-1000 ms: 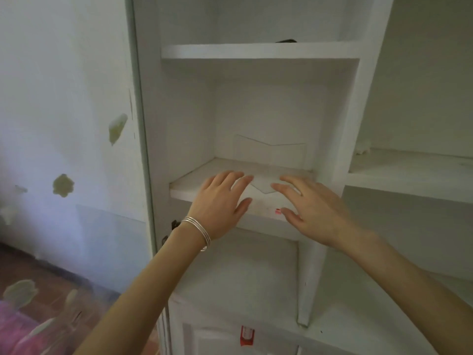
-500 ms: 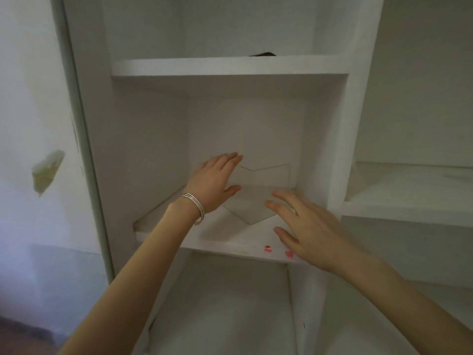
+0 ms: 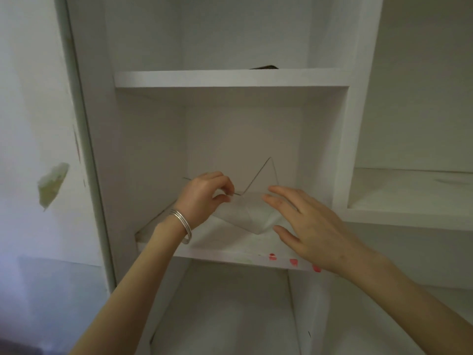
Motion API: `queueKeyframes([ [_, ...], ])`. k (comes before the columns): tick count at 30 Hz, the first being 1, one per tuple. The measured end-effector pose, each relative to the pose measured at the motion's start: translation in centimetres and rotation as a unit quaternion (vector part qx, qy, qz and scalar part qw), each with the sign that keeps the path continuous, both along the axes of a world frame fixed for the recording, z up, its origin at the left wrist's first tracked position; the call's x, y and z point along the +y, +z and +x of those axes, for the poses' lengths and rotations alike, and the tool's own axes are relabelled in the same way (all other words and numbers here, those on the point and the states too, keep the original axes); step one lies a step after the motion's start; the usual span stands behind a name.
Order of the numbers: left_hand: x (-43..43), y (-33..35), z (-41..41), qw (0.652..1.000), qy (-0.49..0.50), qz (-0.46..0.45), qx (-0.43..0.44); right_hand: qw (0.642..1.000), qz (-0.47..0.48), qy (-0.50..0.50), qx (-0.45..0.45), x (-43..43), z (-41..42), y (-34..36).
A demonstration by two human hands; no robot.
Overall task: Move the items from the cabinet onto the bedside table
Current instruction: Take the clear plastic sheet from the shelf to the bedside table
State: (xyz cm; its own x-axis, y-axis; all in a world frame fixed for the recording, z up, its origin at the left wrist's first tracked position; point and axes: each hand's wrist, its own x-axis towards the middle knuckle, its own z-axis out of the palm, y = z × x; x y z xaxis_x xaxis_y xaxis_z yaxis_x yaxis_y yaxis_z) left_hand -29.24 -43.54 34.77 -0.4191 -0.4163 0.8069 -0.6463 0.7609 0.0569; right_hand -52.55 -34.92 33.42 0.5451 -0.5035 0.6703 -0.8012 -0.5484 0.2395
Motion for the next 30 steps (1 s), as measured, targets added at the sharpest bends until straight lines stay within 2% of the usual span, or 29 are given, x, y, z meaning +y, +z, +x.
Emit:
queueKeyframes([
  [4, 2.3, -0.4, 0.2, 0.999, 0.010, -0.037, 0.009, 1.000, -0.007, -0.002, 0.003, -0.1, 0.8, 0.7],
  [10, 6.0, -1.4, -0.3, 0.988, -0.008, -0.154, -0.005, 0.998, -0.061, -0.015, 0.024, 0.6, 0.6, 1.3],
  [14, 9.2, -1.8, -1.0, 0.984, -0.005, -0.179, -0.012, 0.996, -0.085, 0.013, 0.017, 2.4, -0.5, 1.7],
  [20, 14.3, -2.7, -2.2, 0.991, 0.042, -0.109, -0.068, 0.988, -0.056, 0.132, 0.058, 5.4, -2.6, 1.3],
  [24, 19.0, -4.1, -3.4, 0.989, 0.079, -0.089, -0.093, 0.972, -0.075, 0.214, 0.058, 7.7, -4.3, 0.0],
  [30, 27.0, -8.4, -3.5, 0.972, 0.228, 0.001, -0.054, 0.937, -0.122, 0.325, 0.044, 11.0, -6.9, -4.5],
])
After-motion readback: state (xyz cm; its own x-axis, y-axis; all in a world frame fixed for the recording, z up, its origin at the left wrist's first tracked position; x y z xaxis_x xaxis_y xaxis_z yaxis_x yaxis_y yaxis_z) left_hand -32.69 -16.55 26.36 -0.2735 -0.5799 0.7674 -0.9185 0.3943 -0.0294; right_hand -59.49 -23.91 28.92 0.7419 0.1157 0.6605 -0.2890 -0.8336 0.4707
